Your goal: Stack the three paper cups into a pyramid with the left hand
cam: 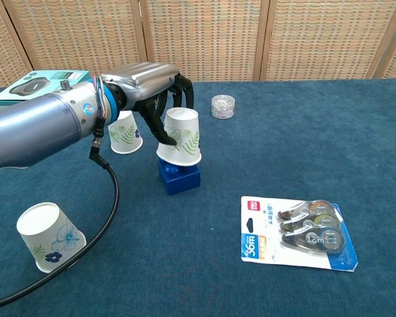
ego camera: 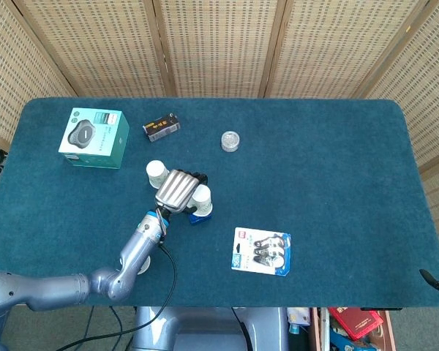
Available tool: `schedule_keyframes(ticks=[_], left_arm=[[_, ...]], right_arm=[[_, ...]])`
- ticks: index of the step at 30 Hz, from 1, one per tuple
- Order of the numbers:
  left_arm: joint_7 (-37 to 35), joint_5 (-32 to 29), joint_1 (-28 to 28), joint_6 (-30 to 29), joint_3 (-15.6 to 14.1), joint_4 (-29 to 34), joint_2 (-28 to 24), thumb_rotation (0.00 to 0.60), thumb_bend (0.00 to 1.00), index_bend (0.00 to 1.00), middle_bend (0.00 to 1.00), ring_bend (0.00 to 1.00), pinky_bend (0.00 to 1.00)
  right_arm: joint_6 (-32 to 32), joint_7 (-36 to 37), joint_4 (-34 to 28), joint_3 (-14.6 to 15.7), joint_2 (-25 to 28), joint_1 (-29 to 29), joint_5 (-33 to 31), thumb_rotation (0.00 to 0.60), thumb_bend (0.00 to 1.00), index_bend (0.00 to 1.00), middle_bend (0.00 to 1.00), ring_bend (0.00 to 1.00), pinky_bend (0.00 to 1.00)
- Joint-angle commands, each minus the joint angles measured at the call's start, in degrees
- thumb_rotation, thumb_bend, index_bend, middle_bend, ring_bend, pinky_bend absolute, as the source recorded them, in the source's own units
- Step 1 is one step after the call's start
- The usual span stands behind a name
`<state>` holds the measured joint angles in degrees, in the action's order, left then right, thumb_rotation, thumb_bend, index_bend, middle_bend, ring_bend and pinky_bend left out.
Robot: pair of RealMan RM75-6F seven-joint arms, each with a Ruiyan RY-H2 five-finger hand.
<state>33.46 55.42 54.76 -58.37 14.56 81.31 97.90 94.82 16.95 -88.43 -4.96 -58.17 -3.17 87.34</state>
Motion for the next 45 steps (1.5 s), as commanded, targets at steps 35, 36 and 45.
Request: schedule_keyframes(ticks=[35, 36, 45], left_arm=[[-22.22, 42.85, -15.72, -8.34, -21.86, 12.74, -19.66, 0.6, 0.17, 0.42, 0.53, 0.56, 0.51], [-21.67, 43.26, -16.31, -8.81, -22.06, 11.52, -19.04, 0.6, 0.17, 0.42, 0.53, 0.56, 0.5], [-22.06, 45.18, -18.05, -9.82, -22.13, 7.03, -15.68, 0.6, 0.17, 0.42, 0.5, 0.53, 0.48]], right_arm=[[0.72, -7.3, -1.38, 1.24, -1.93, 0.01, 2.83, 0.6, 0.0, 0.0, 0.0, 0.0, 0.0], [0.69, -7.2, -1.33, 1.23, -1.92, -0.01, 2.74, 0.6, 0.0, 0.0, 0.0, 0.0, 0.0], [0.6, -6.85, -1.39, 1.26, -1.75, 0.04, 2.81, 0.6, 0.0, 0.0, 0.0, 0.0, 0.0]])
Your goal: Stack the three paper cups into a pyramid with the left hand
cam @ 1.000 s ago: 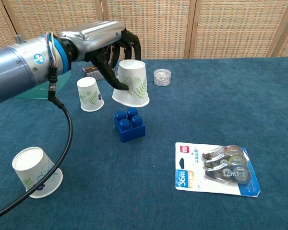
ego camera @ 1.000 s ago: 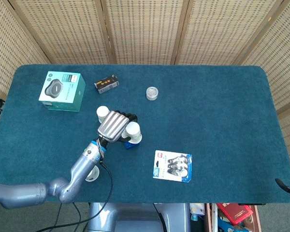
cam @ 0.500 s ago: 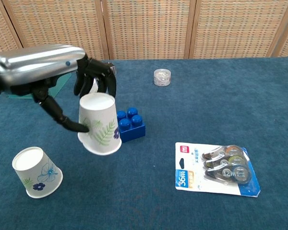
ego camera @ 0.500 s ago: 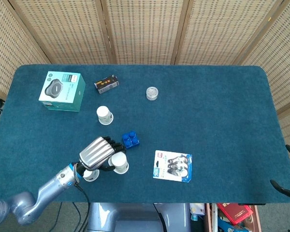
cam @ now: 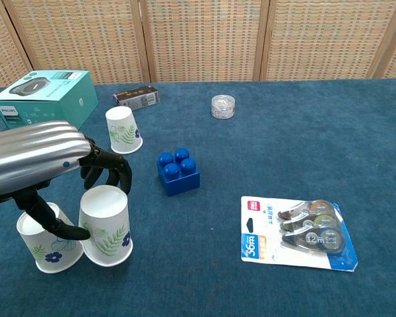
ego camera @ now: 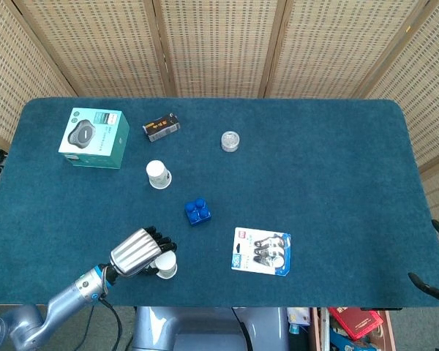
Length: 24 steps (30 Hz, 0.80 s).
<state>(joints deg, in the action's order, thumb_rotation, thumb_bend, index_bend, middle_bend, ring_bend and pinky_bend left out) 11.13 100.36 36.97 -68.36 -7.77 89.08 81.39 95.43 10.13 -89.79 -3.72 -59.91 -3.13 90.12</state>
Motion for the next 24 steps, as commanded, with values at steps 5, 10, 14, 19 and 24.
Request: schedule_keyframes(ticks=[5, 10, 14, 19, 24], left_arm=[[1.69, 0.11, -0.56, 0.98, 0.8, -2.89, 2.89, 0.6, 0.17, 0.42, 0.49, 0.52, 0.46], [-0.21, -0.18, -0.73, 1.88, 0.85, -4.91, 4.89, 0.6, 0.17, 0.42, 0.47, 0.5, 0.45], [-1.14, 0.08, -1.03, 2.01, 0.56, -6.48, 5.55, 0.6, 0.18, 0.42, 0.46, 0.49, 0.44], [0.04, -0.17, -1.42, 2.98, 0.03, -6.58, 4.67, 0.6, 0.17, 0.39, 0.38, 0.41, 0.4], [2.14, -1.23, -1.74, 3.97, 0.16, -4.1, 2.42, 0.6, 0.17, 0.1, 0.04, 0.09, 0.23]], right_arm=[[0.11, -0.34, -0.1, 0.2, -0.04, 0.0, 0.46, 0.6, 0.0, 0.0, 0.0, 0.0, 0.0], [0.12, -0.29, -0.08, 0.21, -0.04, -0.01, 0.44, 0.6, 0.0, 0.0, 0.0, 0.0, 0.0], [0.07, -0.13, -0.02, 0.18, 0.0, 0.01, 0.35, 0.6, 0.0, 0.0, 0.0, 0.0, 0.0], [0.14, -0.17, -0.08, 0.18, 0.0, 0.0, 0.41, 0.6, 0.0, 0.0, 0.0, 0.0, 0.0], [0.28, -0.12, -0.15, 0.2, 0.04, -0.08, 0.42, 0.6, 0.0, 0.0, 0.0, 0.0, 0.0]])
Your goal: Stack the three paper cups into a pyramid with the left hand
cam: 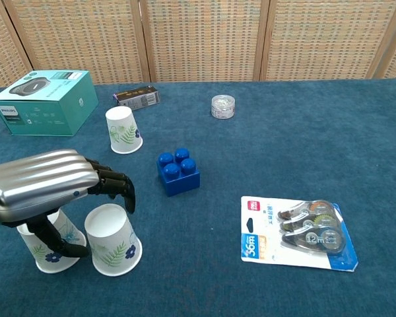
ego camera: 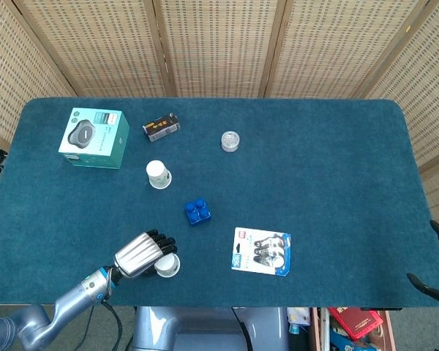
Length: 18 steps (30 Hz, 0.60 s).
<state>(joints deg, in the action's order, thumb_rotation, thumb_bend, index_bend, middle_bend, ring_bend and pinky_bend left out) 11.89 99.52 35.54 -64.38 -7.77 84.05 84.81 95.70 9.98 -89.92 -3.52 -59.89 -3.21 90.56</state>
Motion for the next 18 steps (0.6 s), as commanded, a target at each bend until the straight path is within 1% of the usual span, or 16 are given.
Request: schedule_keyframes(ticks=[1, 4, 7, 12, 14, 16, 18], left_arm=[[1.98, -0.46, -0.48, -0.24, 0.28, 1.24, -1.53, 0.6, 0.17, 0.06, 0.01, 0.05, 0.2], [2.82, -1.76, -0.69, 0.73, 0.32, 3.62, -3.85, 0.6, 0.17, 0.0, 0.0, 0.0, 0.16], [2.37, -2.56, -0.94, 0.65, 0.57, 6.33, -6.43, 0.6, 0.17, 0.0, 0.0, 0.0, 0.15], [-0.22, -2.46, -1.39, -2.05, 1.94, 9.75, -10.13, 0.6, 0.17, 0.0, 0.0, 0.0, 0.15], [-3.74, -1.62, -1.54, -4.49, 2.85, 12.33, -12.65, 0.6, 0.17, 0.0, 0.0, 0.0, 0.15], [-5.24, -1.05, -1.53, -5.83, 3.59, 13.43, -14.38, 0.6, 0.17, 0.0, 0.0, 0.0, 0.15], [-6.11, -1.51, -1.46, -6.89, 5.03, 14.43, -15.75, 0.6, 0.17, 0.0, 0.0, 0.0, 0.15]], right_arm=[[0.01, 0.06, -0.05, -0.02, 0.05, -0.01, -0.05, 0.6, 0.0, 0.0, 0.0, 0.0, 0.0], [0.01, -0.09, -0.03, -0.03, 0.02, -0.02, -0.09, 0.6, 0.0, 0.0, 0.0, 0.0, 0.0], [-0.03, -0.31, -0.07, -0.02, 0.0, -0.02, -0.11, 0.6, 0.0, 0.0, 0.0, 0.0, 0.0], [0.21, -0.63, -0.21, 0.06, -0.05, -0.09, 0.17, 0.6, 0.0, 0.0, 0.0, 0.0, 0.0], [0.28, -0.78, -0.26, 0.13, -0.1, -0.12, 0.32, 0.6, 0.0, 0.0, 0.0, 0.0, 0.0], [0.22, -0.91, -0.26, 0.16, -0.15, -0.1, 0.34, 0.6, 0.0, 0.0, 0.0, 0.0, 0.0], [0.15, -1.11, -0.29, 0.17, -0.19, -0.06, 0.35, 0.6, 0.0, 0.0, 0.0, 0.0, 0.0]])
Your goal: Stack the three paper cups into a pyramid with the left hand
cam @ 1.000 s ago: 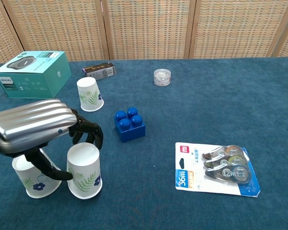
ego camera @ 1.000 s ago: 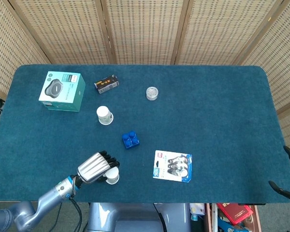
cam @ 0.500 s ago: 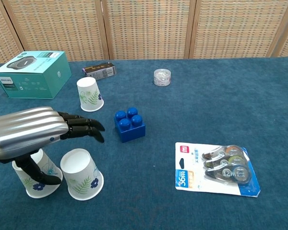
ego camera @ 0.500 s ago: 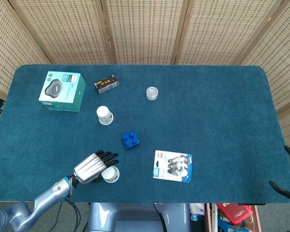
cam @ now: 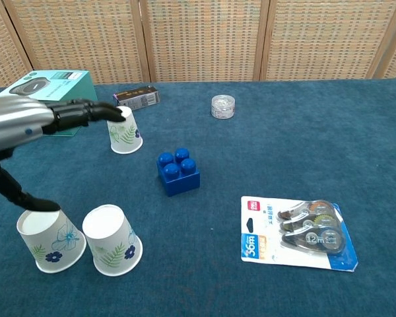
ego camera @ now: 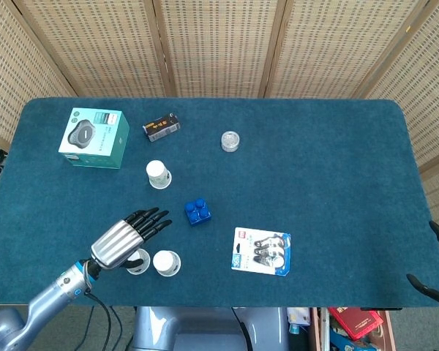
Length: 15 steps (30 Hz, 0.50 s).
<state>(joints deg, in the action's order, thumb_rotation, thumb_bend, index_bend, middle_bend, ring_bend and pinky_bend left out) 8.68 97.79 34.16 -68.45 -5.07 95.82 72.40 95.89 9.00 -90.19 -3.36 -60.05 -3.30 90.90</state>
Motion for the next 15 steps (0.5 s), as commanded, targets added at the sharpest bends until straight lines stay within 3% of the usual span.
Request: schedule_keyframes(ticks=[1, 5, 8, 12, 15], left_arm=[[-3.33, -0.29, 0.06, -2.97, 3.07, 2.99, -3.75, 0.6, 0.17, 0.0, 0.0, 0.0, 0.15], [-4.07, -4.89, 1.29, -1.71, 7.04, 3.16, -4.38, 0.6, 0.17, 0.0, 0.0, 0.0, 0.15], [-1.76, -11.86, 3.36, 1.89, 11.22, 1.19, -3.69, 0.6, 0.17, 0.0, 0.0, 0.0, 0.15], [0.74, -22.87, 6.94, 8.87, 15.62, -4.75, -0.01, 0.6, 0.17, 0.0, 0.0, 0.04, 0.15], [2.08, -29.28, 9.23, 13.73, 17.03, -9.29, 3.05, 0.6, 0.17, 0.01, 0.04, 0.1, 0.15]], right_arm=[[-0.06, -0.23, -0.03, 0.02, -0.06, 0.04, 0.04, 0.6, 0.0, 0.0, 0.0, 0.0, 0.0], [-0.24, -0.48, -0.06, 0.08, -0.17, 0.13, 0.09, 0.6, 0.0, 0.0, 0.0, 0.0, 0.0], [-0.57, -0.91, 0.0, 0.05, -0.33, 0.26, -0.09, 0.6, 0.0, 0.0, 0.0, 0.0, 0.0], [-1.26, -1.67, 0.16, -0.12, -0.59, 0.56, -0.67, 0.6, 0.0, 0.0, 0.0, 0.0, 0.0], [-2.02, -1.83, 0.36, -0.37, -0.74, 0.86, -1.45, 0.6, 0.0, 0.0, 0.0, 0.0, 0.0]])
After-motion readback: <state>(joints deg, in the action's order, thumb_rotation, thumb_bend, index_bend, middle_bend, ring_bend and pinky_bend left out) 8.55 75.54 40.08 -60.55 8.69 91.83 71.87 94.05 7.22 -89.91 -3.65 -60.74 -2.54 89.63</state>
